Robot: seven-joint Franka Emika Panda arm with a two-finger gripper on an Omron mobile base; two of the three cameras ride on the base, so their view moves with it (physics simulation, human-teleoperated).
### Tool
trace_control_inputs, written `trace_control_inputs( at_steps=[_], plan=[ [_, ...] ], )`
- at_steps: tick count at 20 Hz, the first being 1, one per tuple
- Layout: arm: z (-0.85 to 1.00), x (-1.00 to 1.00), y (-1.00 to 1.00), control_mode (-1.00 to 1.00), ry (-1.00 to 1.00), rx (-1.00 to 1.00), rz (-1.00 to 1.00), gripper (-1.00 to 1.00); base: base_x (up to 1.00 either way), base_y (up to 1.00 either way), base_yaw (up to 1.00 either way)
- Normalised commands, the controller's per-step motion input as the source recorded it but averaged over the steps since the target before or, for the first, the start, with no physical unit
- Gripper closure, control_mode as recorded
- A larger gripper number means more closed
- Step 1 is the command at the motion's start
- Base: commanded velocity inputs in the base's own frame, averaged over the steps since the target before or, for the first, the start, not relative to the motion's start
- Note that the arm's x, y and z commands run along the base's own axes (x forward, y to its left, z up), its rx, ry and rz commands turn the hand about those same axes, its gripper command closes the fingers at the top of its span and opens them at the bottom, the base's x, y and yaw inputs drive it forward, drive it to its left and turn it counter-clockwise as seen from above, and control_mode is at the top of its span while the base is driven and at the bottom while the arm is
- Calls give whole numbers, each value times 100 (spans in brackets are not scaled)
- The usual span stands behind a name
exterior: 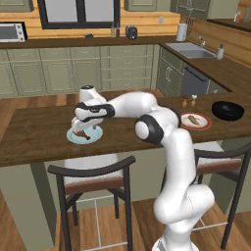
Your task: Pick the chicken drumstick and sweet potato from their plates and place them in the bowl. Then put the bowl in the fridge.
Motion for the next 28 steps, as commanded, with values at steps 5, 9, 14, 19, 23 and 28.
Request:
trace_control_inputs(
  at_steps=[5,9,14,19,23,28],
  plan=[
    [-36,37,18,-100,0,0,0,-100,0,0,0],
    [-22,30,7,-100,0,0,0,-100,0,0,0],
    [-19,33,3,-100,0,0,0,-100,0,0,0],
    [-26,43,19,-100,0,0,0,-100,0,0,0],
    [-20,23,17,-100,0,0,0,-100,0,0,0],
    [-27,4,15,-100,0,0,0,100,0,0,0]
  ],
)
